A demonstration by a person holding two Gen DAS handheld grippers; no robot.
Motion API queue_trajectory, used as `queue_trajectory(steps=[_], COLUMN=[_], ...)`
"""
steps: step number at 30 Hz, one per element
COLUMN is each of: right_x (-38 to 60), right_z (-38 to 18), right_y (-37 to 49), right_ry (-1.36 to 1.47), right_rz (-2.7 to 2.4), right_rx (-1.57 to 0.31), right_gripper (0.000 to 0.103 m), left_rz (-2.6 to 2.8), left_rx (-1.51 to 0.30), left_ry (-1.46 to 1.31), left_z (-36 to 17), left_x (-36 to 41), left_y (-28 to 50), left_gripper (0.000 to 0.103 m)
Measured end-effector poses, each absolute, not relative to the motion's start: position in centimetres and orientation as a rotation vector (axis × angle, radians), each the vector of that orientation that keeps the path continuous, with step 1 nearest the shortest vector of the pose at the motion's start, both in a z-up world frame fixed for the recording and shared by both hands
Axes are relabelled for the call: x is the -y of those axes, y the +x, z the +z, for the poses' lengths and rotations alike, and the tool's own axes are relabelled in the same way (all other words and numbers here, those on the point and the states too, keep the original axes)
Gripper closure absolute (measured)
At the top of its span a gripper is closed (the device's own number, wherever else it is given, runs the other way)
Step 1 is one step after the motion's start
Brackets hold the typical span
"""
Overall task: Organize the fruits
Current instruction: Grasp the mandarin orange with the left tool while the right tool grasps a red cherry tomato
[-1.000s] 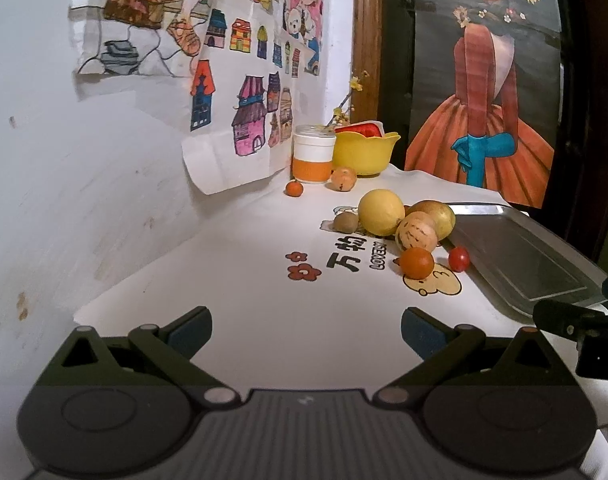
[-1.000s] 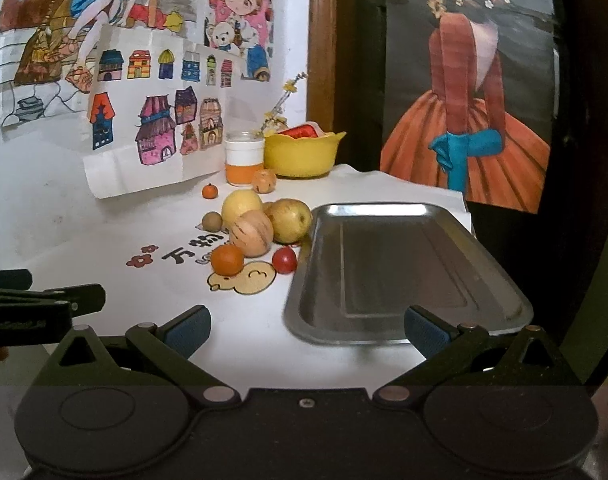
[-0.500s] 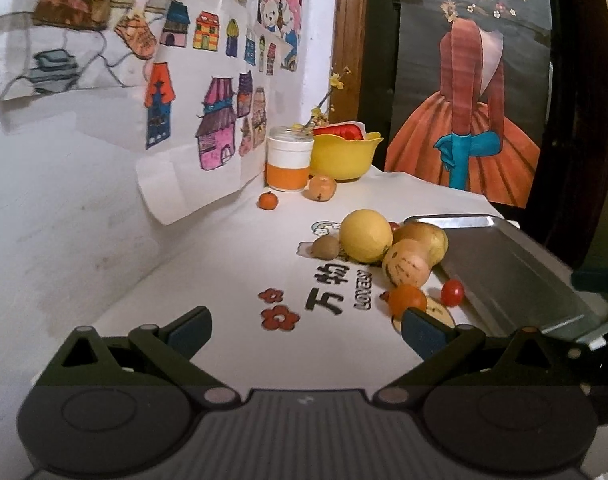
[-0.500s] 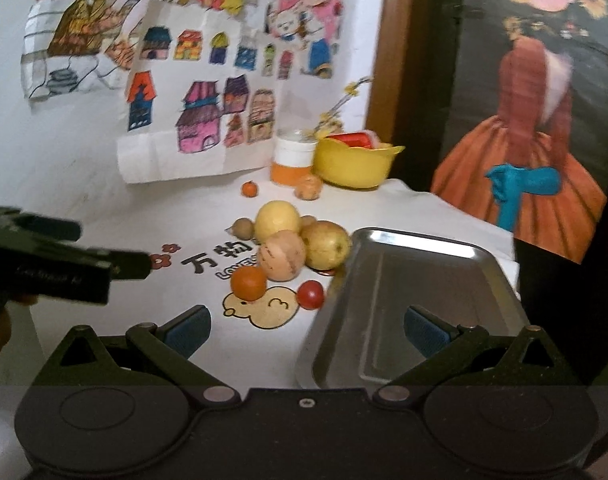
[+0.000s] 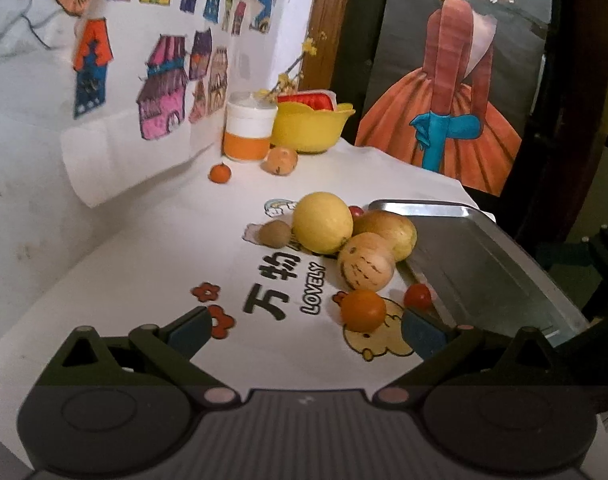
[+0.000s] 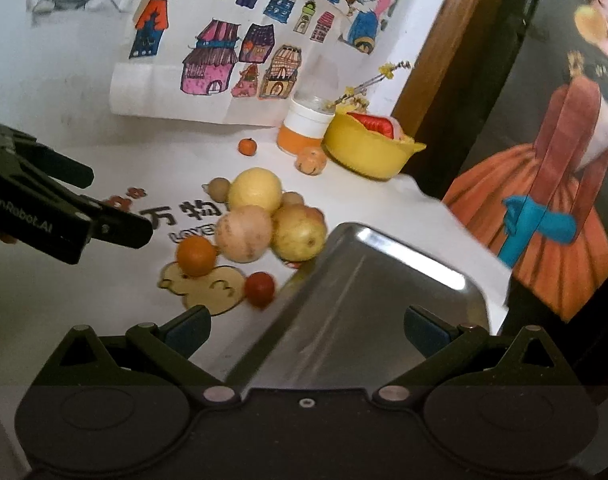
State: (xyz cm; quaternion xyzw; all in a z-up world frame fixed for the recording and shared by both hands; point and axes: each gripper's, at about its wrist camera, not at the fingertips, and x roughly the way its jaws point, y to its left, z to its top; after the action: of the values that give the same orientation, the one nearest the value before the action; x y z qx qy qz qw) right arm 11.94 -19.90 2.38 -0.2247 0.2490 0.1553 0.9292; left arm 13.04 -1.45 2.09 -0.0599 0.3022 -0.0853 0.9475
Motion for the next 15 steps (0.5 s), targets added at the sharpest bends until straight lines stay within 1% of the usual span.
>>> queue_trajectory(steps=[4,5,7,8,10,12,13,15], right_x=[19.6,19.5,19.3,19.2,19.2,19.1,19.0,18.8], right_z=[2.2,2.1,2.0,1.9,1.6,1.4,1.3,1.1], right_y=[12.7,13.0,13.5,13.8,14.4,15.0,15.2,15.5], right_ry=[-0.524,-0.537,-0.552,-0.556,-0.556,-0.552,-0.551,-0.553], right_rz=[0.353,0.362,0.389,0.406,0.431,0.459,0.470,0.489], right_rx=[-0.487,-0.485,-0.489,-0.497,-0.510,-0.525,-0.528,-0.529], right_gripper=[0.003,0.007,0.010,0.014,0.021,0.032,0.035,0.046], left_rz=[-0.186,-0.190,-0.202,-0.209,-0.223,-0.233,-0.239,-0.248], left_rx=[-0.632,-0.635,-0.642,-0.643,-0.645,-0.644,-0.642,-0.640], left_ry=[-0.123,-0.124,-0.131,-0.134,-0.133,-0.128,-0.125,-0.122], left_z=[1.7,1.6,1.5,1.5,1.4,1.4,1.4,1.4], left_x=[2.4,2.7,2.9,3.1,3.3,3.4,3.5,3.7], left_y=[13.9,14.1,14.4,14.6,14.8,14.9,15.0,15.1], left_gripper=[0.001,0.001,0.003,0.005,0.010,0.014,0.017,0.022])
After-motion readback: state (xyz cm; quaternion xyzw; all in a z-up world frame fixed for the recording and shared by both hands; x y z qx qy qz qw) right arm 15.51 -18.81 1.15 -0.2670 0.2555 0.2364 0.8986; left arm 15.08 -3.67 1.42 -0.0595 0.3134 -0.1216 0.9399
